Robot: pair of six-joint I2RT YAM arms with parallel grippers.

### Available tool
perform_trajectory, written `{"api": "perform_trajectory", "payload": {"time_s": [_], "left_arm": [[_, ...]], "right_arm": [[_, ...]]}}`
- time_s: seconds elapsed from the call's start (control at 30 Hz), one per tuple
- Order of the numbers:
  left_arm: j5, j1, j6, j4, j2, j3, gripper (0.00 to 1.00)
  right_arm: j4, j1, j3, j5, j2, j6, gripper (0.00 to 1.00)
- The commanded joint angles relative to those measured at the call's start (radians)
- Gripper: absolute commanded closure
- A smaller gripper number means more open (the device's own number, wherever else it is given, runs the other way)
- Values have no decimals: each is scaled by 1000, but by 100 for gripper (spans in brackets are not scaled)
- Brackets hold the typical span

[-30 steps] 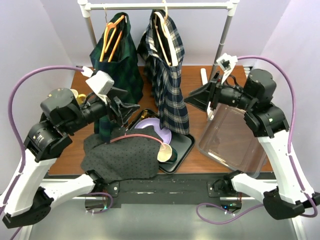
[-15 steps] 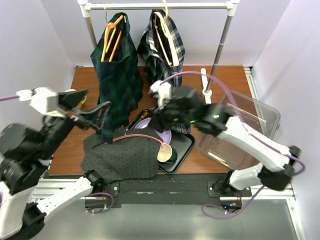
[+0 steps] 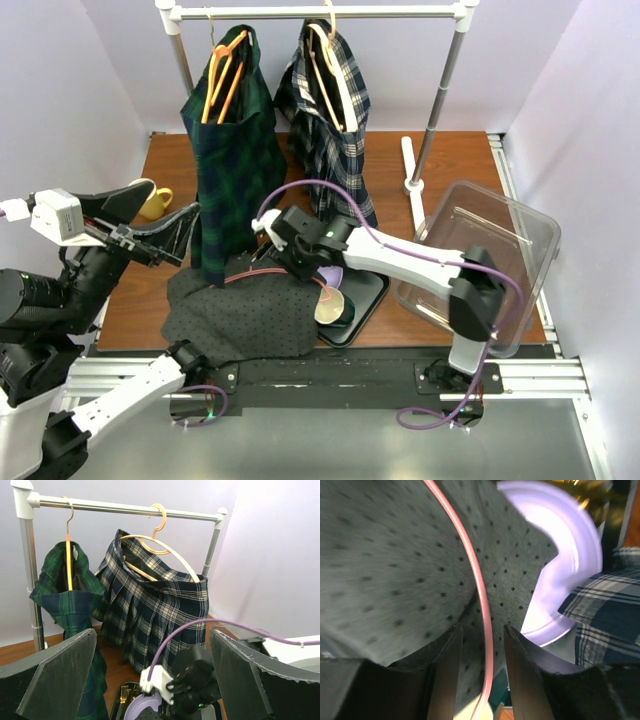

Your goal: Remove the skirt from the hanger

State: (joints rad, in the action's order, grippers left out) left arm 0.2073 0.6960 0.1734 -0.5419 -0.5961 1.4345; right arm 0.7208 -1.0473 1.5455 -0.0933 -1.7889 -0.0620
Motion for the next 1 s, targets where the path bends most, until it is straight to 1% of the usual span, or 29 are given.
{"api": "perform_trajectory", "payload": {"time_s": [0.0, 0.1, 0.13, 0.27, 0.33, 0.37, 0.4, 0.47, 0.5, 0.6, 0.73, 0.97], "left_arm": [[43, 0, -15, 31, 22, -28, 0], [49, 2, -25, 36, 25, -46, 0], [49, 2, -26, 34, 25, -51, 0], [50, 2, -31, 30, 24, -55, 0], [58, 0, -32, 31, 24, -60, 0], [60, 2, -35, 30, 25, -62, 0], [61, 2, -35, 33, 25, -63, 0], [64, 2, -40, 34, 24, -66, 0], [66, 2, -41, 36, 25, -68, 0], [67, 0, -49, 40, 16, -62, 0], [58, 2, -52, 37, -4, -46, 0], [92, 0, -75, 7, -36, -42, 0]], "right_arm": [[54, -3, 37, -33, -61, 56, 59], [66, -3, 33, -17, -96, 56, 58], [66, -3, 30, 4, -99, 86, 58], [51, -3, 7, 59, -110, 90, 56], [45, -3, 2, 58, -116, 90, 60], [42, -3, 2, 43, -118, 85, 64], [40, -3, 2, 32, -118, 83, 75], [37, -3, 5, 15, -112, 83, 88], [40, -3, 19, 4, -101, 83, 100], [45, -3, 51, -32, -73, 94, 100], [5, -3, 54, -37, 34, 116, 100], [-87, -5, -14, -65, 212, 175, 100]]}}
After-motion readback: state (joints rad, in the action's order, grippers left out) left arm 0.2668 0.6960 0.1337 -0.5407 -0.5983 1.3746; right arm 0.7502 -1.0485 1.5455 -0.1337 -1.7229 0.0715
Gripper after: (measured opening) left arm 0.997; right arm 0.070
